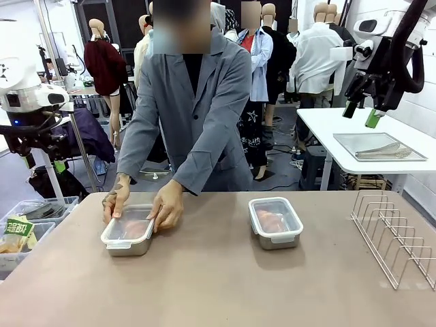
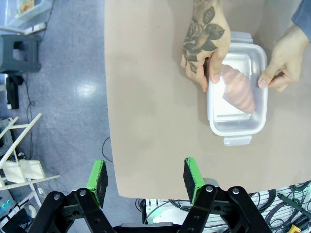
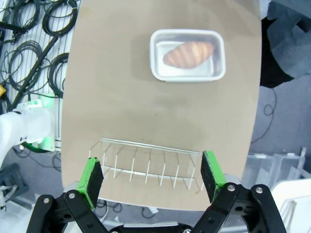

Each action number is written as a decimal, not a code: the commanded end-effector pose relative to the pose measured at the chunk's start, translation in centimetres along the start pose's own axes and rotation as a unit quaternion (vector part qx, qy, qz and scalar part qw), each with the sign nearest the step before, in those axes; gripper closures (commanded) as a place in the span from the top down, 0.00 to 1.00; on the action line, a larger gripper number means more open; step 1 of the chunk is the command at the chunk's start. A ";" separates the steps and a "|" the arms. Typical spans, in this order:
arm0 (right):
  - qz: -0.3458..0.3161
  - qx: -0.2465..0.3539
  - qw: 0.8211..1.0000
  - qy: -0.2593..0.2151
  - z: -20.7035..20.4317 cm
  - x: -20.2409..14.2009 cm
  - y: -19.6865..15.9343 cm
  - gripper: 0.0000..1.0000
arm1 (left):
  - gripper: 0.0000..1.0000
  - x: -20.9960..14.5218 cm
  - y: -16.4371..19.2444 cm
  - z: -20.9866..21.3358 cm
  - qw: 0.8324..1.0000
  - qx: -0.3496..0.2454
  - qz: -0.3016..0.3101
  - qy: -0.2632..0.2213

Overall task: Place the bread in airtight containers.
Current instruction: Release when the human grabs the Airtight Container lid.

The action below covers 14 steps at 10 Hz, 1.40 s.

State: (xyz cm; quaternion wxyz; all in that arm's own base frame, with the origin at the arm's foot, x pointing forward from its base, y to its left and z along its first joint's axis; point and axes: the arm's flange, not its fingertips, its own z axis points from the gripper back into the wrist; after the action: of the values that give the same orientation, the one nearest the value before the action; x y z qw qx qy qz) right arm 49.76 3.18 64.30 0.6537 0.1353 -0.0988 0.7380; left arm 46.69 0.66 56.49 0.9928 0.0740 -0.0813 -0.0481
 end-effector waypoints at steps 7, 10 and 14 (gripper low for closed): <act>-0.001 0.002 1.000 0.008 -0.1 -0.1 0.2 1.00 | 0.81 -0.1 0.0 0.0 1.000 0.006 0.009 -0.005; -0.001 0.002 1.000 0.008 -0.1 -0.1 0.2 1.00 | 0.81 -0.1 0.0 0.0 1.000 0.006 0.009 -0.005; -0.001 0.002 1.000 0.008 -0.1 -0.1 0.2 1.00 | 0.81 -0.1 0.0 0.0 1.000 0.006 0.009 -0.005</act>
State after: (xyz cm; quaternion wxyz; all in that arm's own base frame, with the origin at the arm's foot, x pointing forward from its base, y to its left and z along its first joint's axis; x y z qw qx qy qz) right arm 49.76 3.18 64.29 0.6537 0.1353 -0.0988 0.7380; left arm 46.69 0.66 56.49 0.9928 0.0740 -0.0813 -0.0481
